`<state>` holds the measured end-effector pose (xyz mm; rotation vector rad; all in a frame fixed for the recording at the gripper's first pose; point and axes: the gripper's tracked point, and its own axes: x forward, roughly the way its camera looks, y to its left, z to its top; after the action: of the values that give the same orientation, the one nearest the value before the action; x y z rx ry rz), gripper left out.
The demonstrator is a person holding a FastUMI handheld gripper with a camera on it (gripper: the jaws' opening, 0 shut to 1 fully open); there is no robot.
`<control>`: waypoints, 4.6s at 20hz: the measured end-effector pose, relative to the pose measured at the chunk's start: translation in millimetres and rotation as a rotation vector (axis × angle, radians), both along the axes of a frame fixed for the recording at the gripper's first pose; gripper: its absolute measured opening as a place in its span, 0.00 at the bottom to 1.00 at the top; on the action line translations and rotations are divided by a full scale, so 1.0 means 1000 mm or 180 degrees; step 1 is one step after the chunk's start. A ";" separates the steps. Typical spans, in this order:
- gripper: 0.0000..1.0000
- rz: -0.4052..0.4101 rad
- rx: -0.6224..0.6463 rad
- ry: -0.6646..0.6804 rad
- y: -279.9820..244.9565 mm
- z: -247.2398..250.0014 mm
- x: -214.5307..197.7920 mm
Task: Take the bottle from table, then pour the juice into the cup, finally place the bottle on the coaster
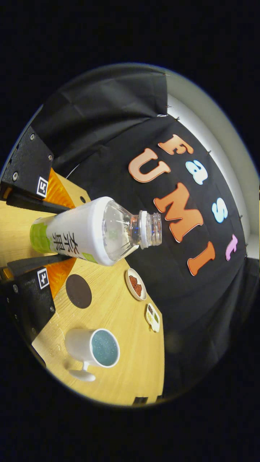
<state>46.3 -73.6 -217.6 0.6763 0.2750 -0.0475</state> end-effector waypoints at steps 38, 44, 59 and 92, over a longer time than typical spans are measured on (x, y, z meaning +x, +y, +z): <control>0.56 -0.0850 0.3023 -0.0204 -0.031 0.034 0.036; 0.56 -0.0937 0.3237 -0.0200 -0.032 0.033 0.033; 0.56 -0.0994 0.3568 -0.0220 -0.028 0.036 0.039; 0.56 -0.1097 0.4211 -0.0279 -0.044 0.062 0.042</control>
<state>88.1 -117.6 -155.4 2.0326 0.0667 -0.1703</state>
